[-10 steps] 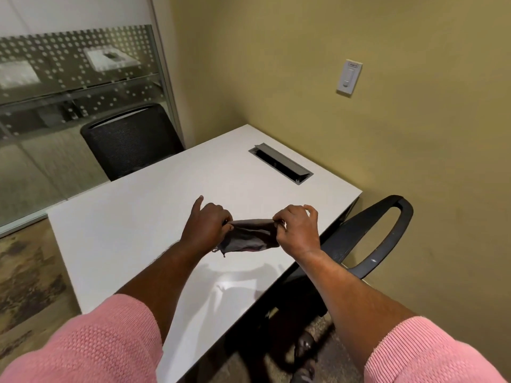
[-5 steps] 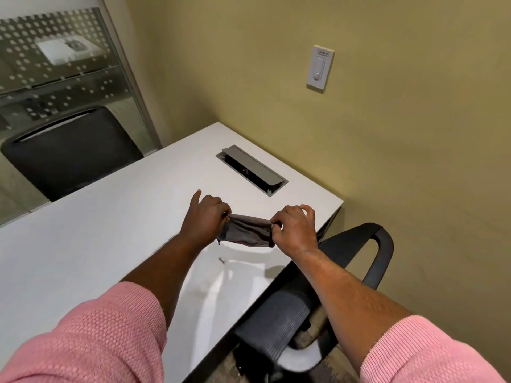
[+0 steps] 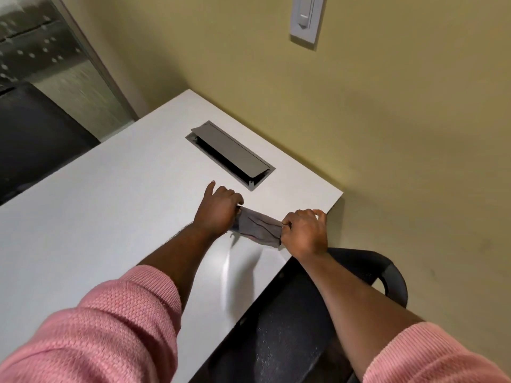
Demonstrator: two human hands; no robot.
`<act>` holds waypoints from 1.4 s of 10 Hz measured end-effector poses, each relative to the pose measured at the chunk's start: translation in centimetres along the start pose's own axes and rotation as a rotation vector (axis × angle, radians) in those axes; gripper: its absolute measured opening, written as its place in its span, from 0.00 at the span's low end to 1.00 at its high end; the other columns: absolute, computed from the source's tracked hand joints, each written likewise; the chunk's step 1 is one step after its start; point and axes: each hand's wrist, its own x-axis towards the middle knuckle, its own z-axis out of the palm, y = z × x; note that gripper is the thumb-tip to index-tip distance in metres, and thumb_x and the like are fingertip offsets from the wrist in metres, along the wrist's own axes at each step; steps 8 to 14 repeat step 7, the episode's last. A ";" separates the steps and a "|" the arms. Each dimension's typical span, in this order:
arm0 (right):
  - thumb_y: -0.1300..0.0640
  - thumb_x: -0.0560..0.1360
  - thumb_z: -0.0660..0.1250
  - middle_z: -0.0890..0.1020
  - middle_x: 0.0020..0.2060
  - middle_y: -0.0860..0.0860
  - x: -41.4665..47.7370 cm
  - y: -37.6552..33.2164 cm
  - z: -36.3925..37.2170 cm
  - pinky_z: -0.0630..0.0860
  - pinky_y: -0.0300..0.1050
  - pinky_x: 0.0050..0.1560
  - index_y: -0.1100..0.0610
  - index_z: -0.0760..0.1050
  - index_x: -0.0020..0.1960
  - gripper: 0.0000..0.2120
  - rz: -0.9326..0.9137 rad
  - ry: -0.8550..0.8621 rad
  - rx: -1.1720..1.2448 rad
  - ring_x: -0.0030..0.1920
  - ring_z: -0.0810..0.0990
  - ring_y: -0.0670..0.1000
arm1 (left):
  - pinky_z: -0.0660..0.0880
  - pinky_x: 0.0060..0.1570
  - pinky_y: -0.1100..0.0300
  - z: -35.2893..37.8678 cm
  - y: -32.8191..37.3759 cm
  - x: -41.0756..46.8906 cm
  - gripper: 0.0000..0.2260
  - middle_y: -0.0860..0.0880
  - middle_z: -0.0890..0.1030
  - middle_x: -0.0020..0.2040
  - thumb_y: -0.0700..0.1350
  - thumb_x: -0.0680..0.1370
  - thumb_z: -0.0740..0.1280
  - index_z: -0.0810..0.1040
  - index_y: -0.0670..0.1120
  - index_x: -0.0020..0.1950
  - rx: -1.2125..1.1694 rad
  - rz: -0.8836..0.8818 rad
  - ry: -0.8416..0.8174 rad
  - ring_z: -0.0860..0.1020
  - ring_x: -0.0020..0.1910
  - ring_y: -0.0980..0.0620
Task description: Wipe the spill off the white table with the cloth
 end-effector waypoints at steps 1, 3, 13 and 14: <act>0.62 0.69 0.67 0.86 0.41 0.52 3.0 1.9 1.3 0.65 0.53 0.61 0.54 0.85 0.43 0.09 0.069 -0.022 -0.027 0.47 0.82 0.57 | 0.54 0.78 0.44 2.0 0.9 4.6 0.09 0.48 0.85 0.55 0.43 0.81 0.65 0.83 0.49 0.58 0.008 0.033 -0.030 0.77 0.62 0.43; 0.58 0.71 0.65 0.85 0.46 0.50 7.8 4.7 2.5 0.65 0.53 0.62 0.49 0.84 0.50 0.12 0.108 -0.120 -0.151 0.52 0.81 0.55 | 0.58 0.78 0.41 5.0 2.1 10.7 0.09 0.47 0.85 0.56 0.43 0.78 0.69 0.83 0.49 0.58 -0.009 0.045 -0.027 0.78 0.63 0.43; 0.48 0.78 0.62 0.79 0.65 0.54 10.2 7.7 6.7 0.63 0.57 0.70 0.53 0.77 0.68 0.20 0.204 -0.247 -0.247 0.68 0.74 0.56 | 0.51 0.81 0.37 9.5 4.9 13.6 0.25 0.47 0.67 0.81 0.55 0.83 0.65 0.67 0.49 0.79 -0.079 -0.008 -0.135 0.60 0.82 0.44; 0.48 0.78 0.62 0.79 0.65 0.54 10.2 7.7 6.7 0.63 0.57 0.70 0.53 0.77 0.68 0.20 0.204 -0.247 -0.247 0.68 0.74 0.56 | 0.51 0.81 0.37 9.5 4.9 13.6 0.25 0.47 0.67 0.81 0.55 0.83 0.65 0.67 0.49 0.79 -0.079 -0.008 -0.135 0.60 0.82 0.44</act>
